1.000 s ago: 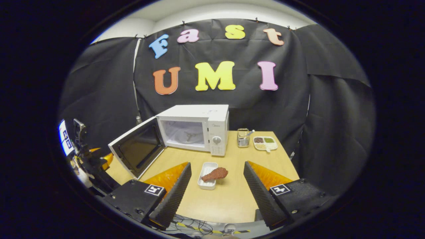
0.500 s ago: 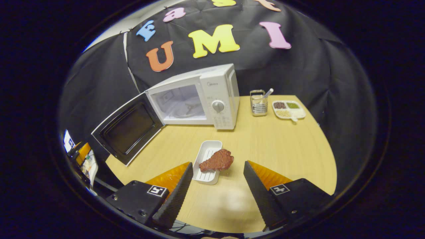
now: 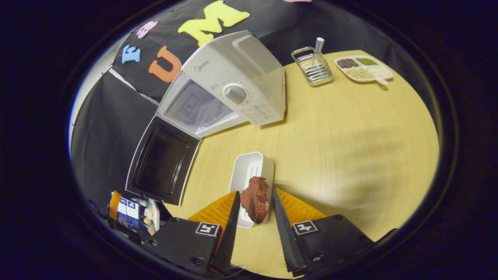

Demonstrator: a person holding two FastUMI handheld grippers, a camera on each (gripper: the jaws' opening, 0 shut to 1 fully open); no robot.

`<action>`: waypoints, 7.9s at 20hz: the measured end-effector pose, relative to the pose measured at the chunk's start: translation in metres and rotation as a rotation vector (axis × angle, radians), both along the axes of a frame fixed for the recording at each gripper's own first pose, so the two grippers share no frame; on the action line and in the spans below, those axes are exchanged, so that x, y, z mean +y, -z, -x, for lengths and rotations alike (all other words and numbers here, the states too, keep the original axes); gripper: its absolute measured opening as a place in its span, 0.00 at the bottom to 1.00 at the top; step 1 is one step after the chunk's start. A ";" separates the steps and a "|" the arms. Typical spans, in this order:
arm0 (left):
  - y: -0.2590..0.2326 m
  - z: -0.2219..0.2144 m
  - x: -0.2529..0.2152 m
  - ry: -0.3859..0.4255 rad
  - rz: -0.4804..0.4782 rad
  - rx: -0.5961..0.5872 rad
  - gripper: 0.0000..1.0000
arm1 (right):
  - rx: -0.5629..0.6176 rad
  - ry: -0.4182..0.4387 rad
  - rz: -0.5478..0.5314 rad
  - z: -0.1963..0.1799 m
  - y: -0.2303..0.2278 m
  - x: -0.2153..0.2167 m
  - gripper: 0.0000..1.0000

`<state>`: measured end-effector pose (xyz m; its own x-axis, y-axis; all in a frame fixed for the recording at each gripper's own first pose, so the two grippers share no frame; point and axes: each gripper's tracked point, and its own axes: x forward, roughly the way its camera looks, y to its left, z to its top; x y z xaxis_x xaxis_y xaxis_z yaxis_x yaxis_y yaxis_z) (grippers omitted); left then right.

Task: Open the microwave oven with the left hand, put the food in, and close the microwave oven.

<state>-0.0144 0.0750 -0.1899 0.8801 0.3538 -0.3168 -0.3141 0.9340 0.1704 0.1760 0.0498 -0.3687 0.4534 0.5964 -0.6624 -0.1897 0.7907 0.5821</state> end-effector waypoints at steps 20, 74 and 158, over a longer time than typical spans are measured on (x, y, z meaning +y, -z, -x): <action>-0.002 -0.008 -0.010 -0.054 -0.023 0.032 0.97 | -0.049 -0.085 -0.148 -0.016 -0.068 0.026 0.14; 0.014 -0.008 0.112 0.400 0.069 -0.126 0.95 | -0.624 0.751 0.013 -0.241 -0.049 0.271 0.52; 0.059 -0.070 0.025 0.418 0.207 -0.097 0.00 | -0.577 0.442 0.476 0.119 -0.238 -0.001 1.00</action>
<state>0.0559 0.1002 -0.2484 0.9625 -0.0984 -0.2528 0.0902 0.9950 -0.0439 0.0572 0.0483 -0.1308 0.9201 0.0046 -0.3917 0.0285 0.9965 0.0787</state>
